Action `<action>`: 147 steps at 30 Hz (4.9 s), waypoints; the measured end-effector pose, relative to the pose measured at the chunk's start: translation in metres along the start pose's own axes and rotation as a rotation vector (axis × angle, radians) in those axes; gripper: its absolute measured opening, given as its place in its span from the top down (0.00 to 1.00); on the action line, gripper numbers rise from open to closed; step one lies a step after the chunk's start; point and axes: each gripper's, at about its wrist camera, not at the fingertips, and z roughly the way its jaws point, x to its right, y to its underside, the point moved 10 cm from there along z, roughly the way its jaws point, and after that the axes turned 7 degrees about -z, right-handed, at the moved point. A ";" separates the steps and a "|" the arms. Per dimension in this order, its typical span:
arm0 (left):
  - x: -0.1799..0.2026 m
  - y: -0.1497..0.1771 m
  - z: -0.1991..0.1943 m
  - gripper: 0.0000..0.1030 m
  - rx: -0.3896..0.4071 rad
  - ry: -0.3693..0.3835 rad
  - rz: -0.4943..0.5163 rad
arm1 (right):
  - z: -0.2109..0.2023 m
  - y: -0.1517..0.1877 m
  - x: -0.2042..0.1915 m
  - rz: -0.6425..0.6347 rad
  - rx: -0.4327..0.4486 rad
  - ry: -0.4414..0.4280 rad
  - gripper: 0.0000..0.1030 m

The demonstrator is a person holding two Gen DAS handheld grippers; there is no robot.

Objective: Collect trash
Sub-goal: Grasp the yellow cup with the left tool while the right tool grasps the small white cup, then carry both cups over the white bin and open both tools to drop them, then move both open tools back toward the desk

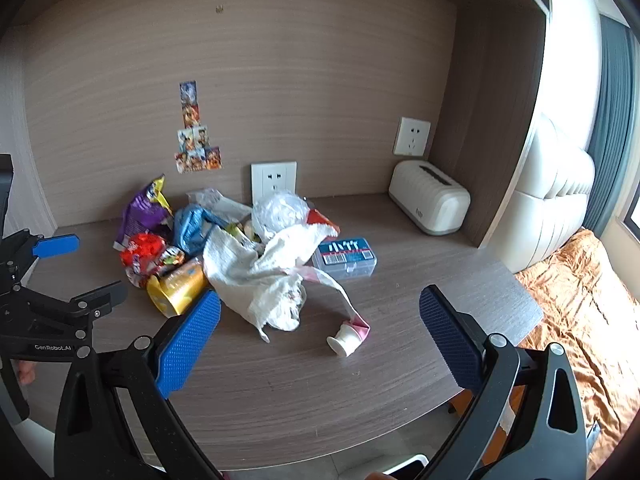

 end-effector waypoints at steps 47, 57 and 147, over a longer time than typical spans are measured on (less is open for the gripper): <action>0.029 -0.006 0.037 0.48 -0.004 0.066 0.129 | 0.068 0.022 0.055 0.228 -0.078 -0.028 0.71; 0.083 -0.012 -0.030 0.48 0.058 0.177 0.250 | -0.001 0.017 0.088 0.274 -0.007 0.042 0.71; 0.069 -0.012 -0.006 0.05 0.106 0.069 -0.003 | 0.014 -0.008 0.003 0.038 0.094 -0.246 0.03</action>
